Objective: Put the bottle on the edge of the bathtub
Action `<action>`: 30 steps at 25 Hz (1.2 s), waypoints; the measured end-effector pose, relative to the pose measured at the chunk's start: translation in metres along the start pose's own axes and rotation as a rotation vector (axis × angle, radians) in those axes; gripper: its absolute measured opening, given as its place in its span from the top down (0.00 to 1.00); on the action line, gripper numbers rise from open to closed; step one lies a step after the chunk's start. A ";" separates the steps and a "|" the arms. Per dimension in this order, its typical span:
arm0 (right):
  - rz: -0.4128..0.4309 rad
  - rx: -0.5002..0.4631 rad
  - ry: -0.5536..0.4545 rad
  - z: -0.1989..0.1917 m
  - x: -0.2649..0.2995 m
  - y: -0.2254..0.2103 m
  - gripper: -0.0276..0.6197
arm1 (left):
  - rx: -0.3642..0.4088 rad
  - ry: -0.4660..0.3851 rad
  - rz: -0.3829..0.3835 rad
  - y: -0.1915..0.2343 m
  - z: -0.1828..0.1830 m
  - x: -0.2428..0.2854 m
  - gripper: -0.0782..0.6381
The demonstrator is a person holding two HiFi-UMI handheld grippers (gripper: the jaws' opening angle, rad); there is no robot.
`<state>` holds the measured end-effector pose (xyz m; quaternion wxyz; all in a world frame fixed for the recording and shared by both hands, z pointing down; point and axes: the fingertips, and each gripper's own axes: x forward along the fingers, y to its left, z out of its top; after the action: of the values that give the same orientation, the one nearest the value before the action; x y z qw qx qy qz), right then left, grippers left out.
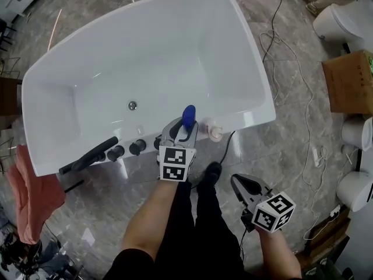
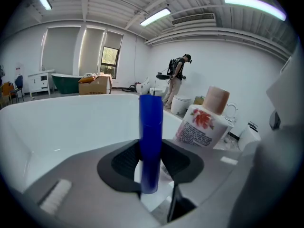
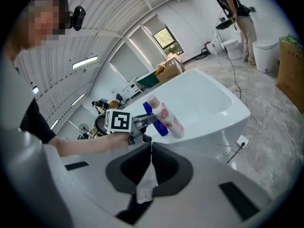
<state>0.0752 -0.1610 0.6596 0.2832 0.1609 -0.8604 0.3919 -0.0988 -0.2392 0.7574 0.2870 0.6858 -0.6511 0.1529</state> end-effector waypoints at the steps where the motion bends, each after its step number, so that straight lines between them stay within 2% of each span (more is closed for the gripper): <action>1: 0.000 -0.001 -0.001 0.000 0.000 0.000 0.94 | 0.008 0.001 0.009 0.001 0.003 0.002 0.68; 5: -0.004 0.001 0.002 -0.001 -0.002 -0.003 0.94 | 0.006 -0.003 0.044 0.009 0.011 0.011 0.68; 11: -0.005 0.002 0.009 -0.002 -0.003 -0.005 0.94 | -0.055 0.002 0.070 0.017 0.001 0.014 0.68; 18: 0.006 0.003 0.008 0.003 0.000 -0.003 0.94 | -0.009 0.031 0.038 0.001 -0.007 0.000 0.68; 26: 0.022 -0.002 0.002 0.012 0.002 0.002 0.94 | 0.061 0.089 0.041 -0.015 -0.030 -0.015 0.68; 30: 0.024 -0.010 -0.008 0.020 0.001 0.004 0.94 | 0.056 0.132 0.043 -0.017 -0.038 -0.023 0.68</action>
<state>0.0649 -0.1740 0.6472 0.2757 0.1506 -0.8655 0.3902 -0.0780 -0.1989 0.7705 0.3065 0.6677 -0.6410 0.2222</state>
